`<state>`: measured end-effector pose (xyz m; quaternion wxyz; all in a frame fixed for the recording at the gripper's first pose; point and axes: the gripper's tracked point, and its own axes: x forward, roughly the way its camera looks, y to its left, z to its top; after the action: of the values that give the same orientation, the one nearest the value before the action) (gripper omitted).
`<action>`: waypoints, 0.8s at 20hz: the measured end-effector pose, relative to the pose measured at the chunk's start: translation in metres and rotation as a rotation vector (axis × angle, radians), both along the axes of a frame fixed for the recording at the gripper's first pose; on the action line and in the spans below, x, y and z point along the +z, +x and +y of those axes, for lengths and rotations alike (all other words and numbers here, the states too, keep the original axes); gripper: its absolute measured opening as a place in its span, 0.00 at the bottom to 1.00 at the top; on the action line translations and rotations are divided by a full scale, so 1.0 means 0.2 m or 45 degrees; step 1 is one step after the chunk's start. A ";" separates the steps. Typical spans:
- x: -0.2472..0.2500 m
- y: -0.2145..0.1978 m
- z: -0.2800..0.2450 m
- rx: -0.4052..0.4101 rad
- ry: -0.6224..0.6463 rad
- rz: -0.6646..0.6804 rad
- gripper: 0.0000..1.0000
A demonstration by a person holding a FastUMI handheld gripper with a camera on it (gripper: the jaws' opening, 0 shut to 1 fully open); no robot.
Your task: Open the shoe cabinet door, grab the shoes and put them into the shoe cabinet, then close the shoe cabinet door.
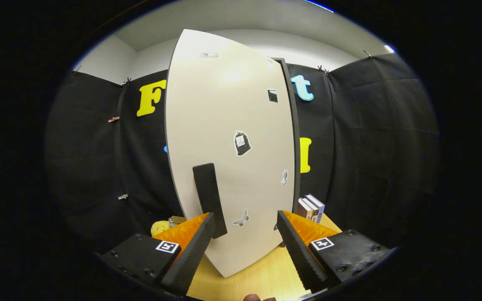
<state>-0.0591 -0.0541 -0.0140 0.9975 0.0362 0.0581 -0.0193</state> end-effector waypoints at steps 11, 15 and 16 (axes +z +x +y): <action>0.06 -0.01 0.02 -0.015 -0.016 -0.031 0.98; 0.07 0.00 0.02 -0.005 -0.013 -0.031 0.98; 0.07 0.00 0.02 -0.006 -0.018 -0.034 0.98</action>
<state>-0.0594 -0.0504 -0.0005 0.9983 0.0297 0.0447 -0.0214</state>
